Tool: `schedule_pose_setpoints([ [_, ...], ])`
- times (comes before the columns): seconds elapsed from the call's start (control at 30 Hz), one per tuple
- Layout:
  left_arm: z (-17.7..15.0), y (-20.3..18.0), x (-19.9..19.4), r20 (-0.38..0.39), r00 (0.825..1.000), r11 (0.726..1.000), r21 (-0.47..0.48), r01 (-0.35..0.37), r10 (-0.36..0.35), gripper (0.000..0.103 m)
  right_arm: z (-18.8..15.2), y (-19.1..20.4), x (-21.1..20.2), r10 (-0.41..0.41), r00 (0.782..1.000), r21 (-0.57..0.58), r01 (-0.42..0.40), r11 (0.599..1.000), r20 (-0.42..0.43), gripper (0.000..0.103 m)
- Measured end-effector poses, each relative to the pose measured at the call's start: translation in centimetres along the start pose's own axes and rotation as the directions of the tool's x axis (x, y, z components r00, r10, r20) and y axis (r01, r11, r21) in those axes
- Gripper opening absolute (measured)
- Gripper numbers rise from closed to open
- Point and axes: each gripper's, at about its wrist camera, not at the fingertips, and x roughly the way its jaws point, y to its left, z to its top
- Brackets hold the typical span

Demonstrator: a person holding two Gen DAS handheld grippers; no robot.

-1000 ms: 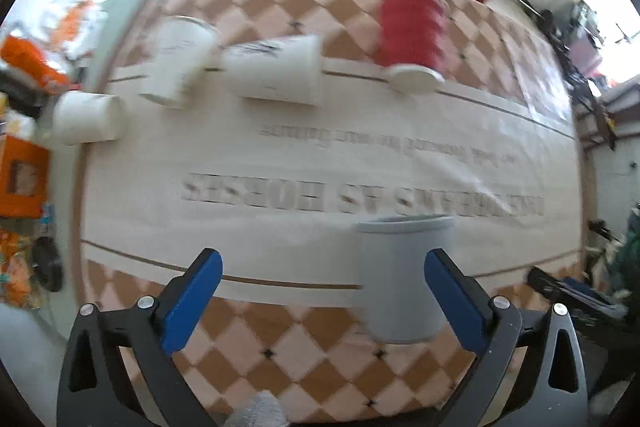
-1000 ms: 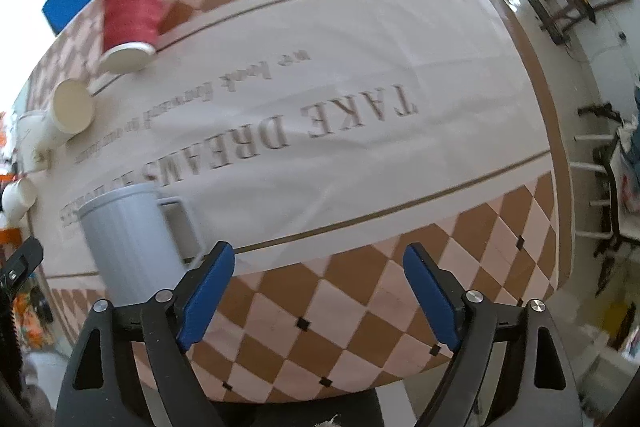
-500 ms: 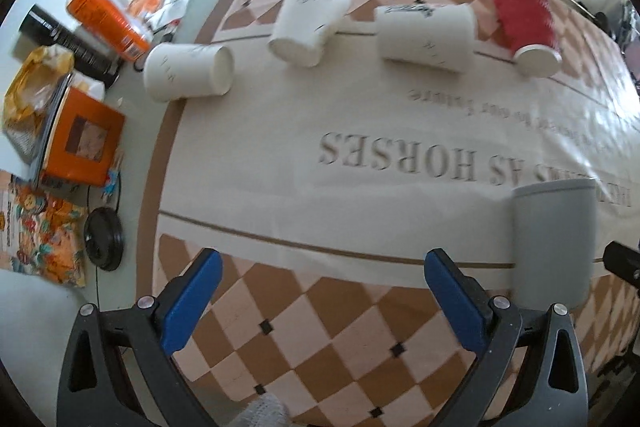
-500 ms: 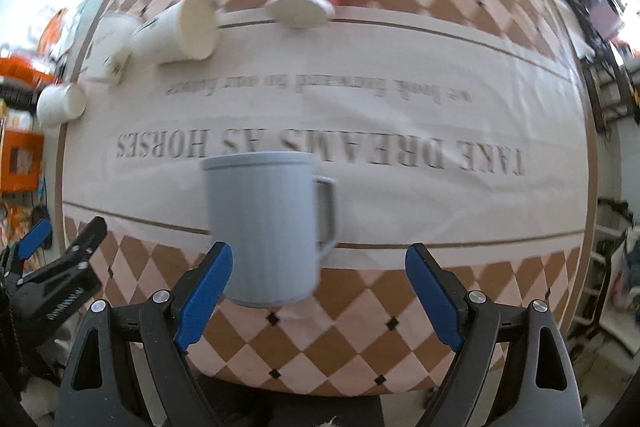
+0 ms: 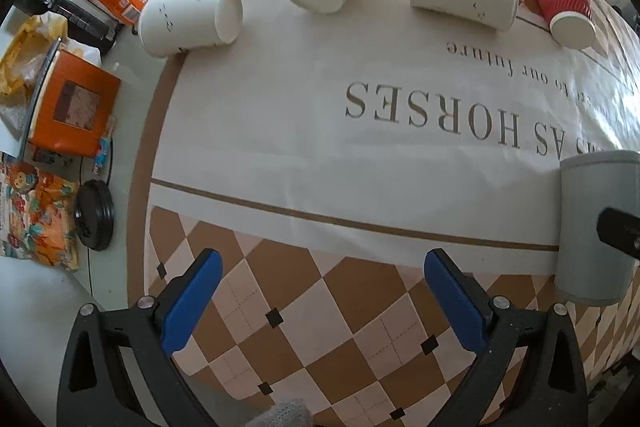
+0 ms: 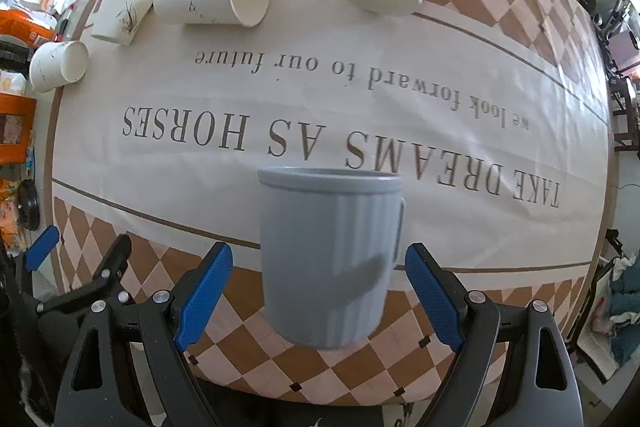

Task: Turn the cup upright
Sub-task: 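Grasp the grey mug with the right gripper while the left gripper releases it, then carry the upright grey mug with the right gripper over the table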

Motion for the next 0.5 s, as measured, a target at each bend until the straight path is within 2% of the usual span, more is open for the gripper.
schedule_pose_setpoints([
  [0.17,-0.3,0.2,0.8,-0.026,1.0,1.0,0.01,0.004,-0.003,0.103,0.8,0.8,1.2,-0.06,0.998,-0.02,0.06,0.998,-0.015,0.086],
  [0.2,-0.3,0.2,0.9,-0.028,1.0,1.0,0.013,0.002,-0.002,0.103,0.8,0.9,1.3,-0.082,0.997,-0.029,0.081,0.996,-0.013,0.078],
  [0.5,0.1,-0.7,1.0,-0.028,0.999,0.999,0.034,0.019,-0.018,0.103,0.1,-1.7,1.5,-0.097,0.995,0.069,0.098,0.993,-0.022,0.078],
])
